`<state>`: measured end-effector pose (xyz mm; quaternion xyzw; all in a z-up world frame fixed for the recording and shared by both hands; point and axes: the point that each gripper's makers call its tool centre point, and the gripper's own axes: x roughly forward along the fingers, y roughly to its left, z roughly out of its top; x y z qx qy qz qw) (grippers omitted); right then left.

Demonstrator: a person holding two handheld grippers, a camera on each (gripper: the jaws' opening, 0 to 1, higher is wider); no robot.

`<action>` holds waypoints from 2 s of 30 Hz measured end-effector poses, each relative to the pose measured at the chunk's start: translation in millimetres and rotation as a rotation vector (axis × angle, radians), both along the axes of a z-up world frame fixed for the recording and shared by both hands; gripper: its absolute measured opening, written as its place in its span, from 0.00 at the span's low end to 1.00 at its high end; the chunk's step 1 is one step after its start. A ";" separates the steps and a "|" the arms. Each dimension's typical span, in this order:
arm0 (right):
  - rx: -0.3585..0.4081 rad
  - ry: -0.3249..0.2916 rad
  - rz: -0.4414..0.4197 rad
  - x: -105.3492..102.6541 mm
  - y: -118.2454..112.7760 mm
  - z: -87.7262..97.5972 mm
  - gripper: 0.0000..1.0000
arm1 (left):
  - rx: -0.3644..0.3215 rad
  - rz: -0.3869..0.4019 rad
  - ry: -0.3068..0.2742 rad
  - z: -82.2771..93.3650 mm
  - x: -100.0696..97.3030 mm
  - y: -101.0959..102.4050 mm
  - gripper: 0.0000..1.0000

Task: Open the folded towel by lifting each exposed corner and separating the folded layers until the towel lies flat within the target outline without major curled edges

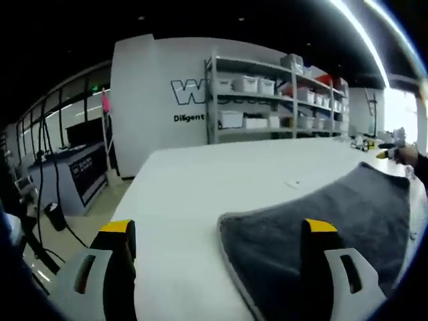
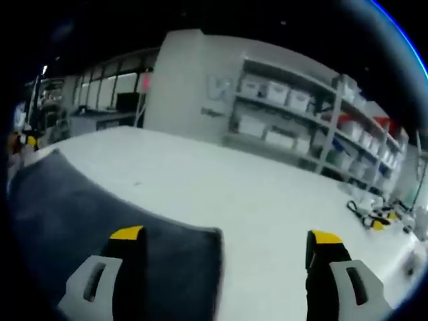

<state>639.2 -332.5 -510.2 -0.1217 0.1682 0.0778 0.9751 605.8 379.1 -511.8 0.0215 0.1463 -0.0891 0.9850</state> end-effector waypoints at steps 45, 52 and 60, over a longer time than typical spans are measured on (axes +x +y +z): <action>0.125 -0.107 0.051 -136.2 -6.4 21.7 1.00 | -0.004 -0.086 -0.072 22.3 -148.3 -68.1 1.00; 0.138 -0.125 0.068 -155.6 1.7 28.4 1.00 | -0.015 -0.101 -0.059 11.6 -166.7 -78.0 1.00; 0.114 -0.125 0.079 -181.2 12.7 16.2 1.00 | -0.049 -0.135 -0.067 13.9 -192.5 -99.1 1.00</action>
